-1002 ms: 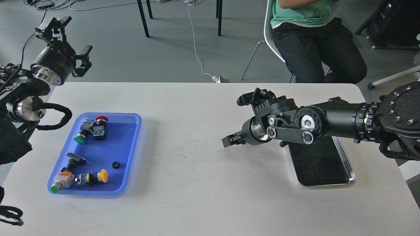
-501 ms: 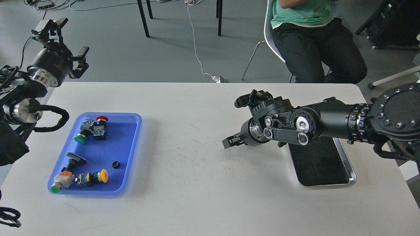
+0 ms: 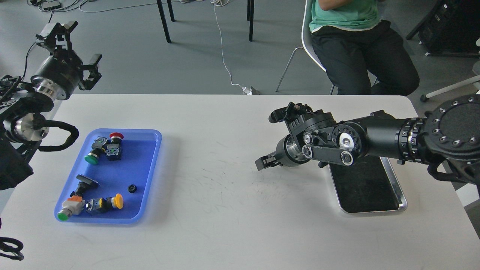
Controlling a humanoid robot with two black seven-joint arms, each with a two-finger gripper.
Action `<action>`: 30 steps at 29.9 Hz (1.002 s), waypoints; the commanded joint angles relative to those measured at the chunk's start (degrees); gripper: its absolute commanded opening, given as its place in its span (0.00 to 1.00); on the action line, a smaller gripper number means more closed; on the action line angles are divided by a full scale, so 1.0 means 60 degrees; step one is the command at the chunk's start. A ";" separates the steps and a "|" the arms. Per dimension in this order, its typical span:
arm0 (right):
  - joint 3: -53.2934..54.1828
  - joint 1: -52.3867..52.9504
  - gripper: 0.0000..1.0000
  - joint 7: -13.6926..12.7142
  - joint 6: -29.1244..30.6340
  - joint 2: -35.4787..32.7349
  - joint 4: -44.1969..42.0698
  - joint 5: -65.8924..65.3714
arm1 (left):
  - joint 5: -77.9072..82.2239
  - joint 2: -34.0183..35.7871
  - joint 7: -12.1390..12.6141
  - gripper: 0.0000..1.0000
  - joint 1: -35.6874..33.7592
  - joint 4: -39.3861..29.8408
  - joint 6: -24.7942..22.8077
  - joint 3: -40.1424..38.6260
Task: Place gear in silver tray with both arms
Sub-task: 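Lower the right gripper onto the black part and grasp it, then carry the black part into the metal tray and open the right gripper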
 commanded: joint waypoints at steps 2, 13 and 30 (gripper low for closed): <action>-0.0016 -0.0003 0.71 0.0002 0.0030 -0.0033 0.0001 -0.0032 | 0.0000 -0.0001 0.0000 0.98 0.0000 -0.0001 0.0015 0.0000; -0.0031 0.0026 0.21 0.0017 0.0425 -0.0048 0.0015 -0.0149 | 0.0000 -0.0001 -0.0015 0.98 0.0015 -0.0001 0.0029 0.0000; 0.0950 0.1416 0.02 0.0090 0.0498 -0.2519 0.2062 -0.0017 | 0.0000 -0.0030 -0.0015 0.98 0.0015 -0.0001 0.0088 0.0014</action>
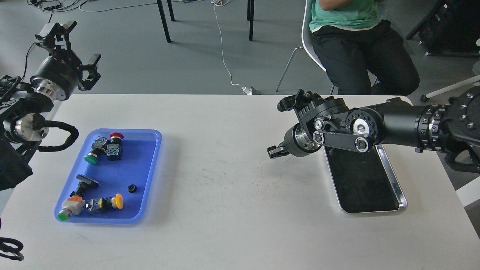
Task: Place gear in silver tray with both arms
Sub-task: 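Carry the black part into the metal tray and open the right gripper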
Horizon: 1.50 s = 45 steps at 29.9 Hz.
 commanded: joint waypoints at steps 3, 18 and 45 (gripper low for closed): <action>0.0303 0.0887 0.02 0.0007 0.0173 -0.2313 0.1825 -0.0097 | 0.0000 -0.0059 0.0001 0.98 0.0000 0.0002 0.0017 0.0014; 0.0318 -0.0356 0.02 0.0066 0.0482 -0.4896 0.1697 -0.3334 | 0.0000 -0.0191 0.0001 0.98 0.0014 0.0002 0.0031 0.0044; 0.0157 -0.1617 0.41 0.0080 0.0232 -0.2567 -0.0194 -0.4624 | 0.0000 -0.0059 0.0001 0.98 0.0014 0.0002 -0.0012 0.0014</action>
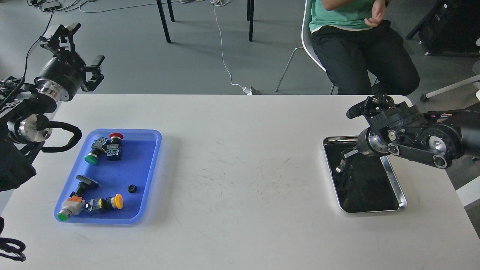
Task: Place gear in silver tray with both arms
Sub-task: 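Carry the black part into the metal tray and open the right gripper, then withdraw the right arm and move the left gripper toward the blue tray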
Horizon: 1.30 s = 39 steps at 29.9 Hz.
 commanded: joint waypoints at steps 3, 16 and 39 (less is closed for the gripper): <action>0.0009 0.0042 0.73 0.0019 0.0015 -0.0015 0.0023 0.0003 | 0.0000 0.0026 -0.0002 0.98 0.0000 0.0000 -0.0013 0.0000; 0.0886 0.0379 0.95 0.0239 0.0176 -0.0205 0.0140 0.0456 | 0.0000 0.0026 -0.0002 0.98 0.0000 0.0000 0.0001 0.0000; 1.1678 -0.3413 0.95 0.0591 -0.0132 -0.0732 -0.2523 0.7336 | 0.0000 -0.0003 0.0159 0.98 -0.0102 -0.0073 0.0045 -0.0029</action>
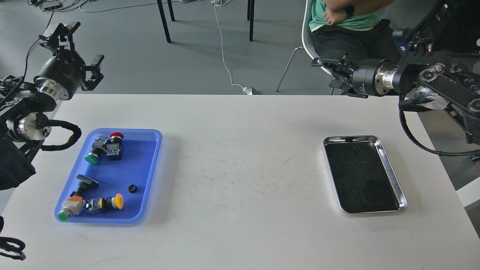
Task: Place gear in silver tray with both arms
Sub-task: 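Withdraw the right arm and move the left gripper toward the blue tray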
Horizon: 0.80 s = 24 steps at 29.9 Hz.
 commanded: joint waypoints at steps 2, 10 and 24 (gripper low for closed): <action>0.2411 -0.1083 0.95 0.0039 -0.0013 0.0004 -0.0961 0.2834 | 0.0014 0.0015 0.0039 0.98 -0.0037 -0.0105 0.0014 0.0041; 0.3600 -0.2856 0.96 0.0039 0.0279 -0.0450 -0.1285 0.6825 | 0.0277 0.0978 -0.0005 0.98 0.0109 -0.2166 0.0351 0.0465; 0.4216 -0.4132 0.97 0.0069 0.0494 -0.0435 -0.1256 0.6958 | 0.8237 0.6107 -0.0078 0.98 0.0650 -0.9684 0.0614 0.1111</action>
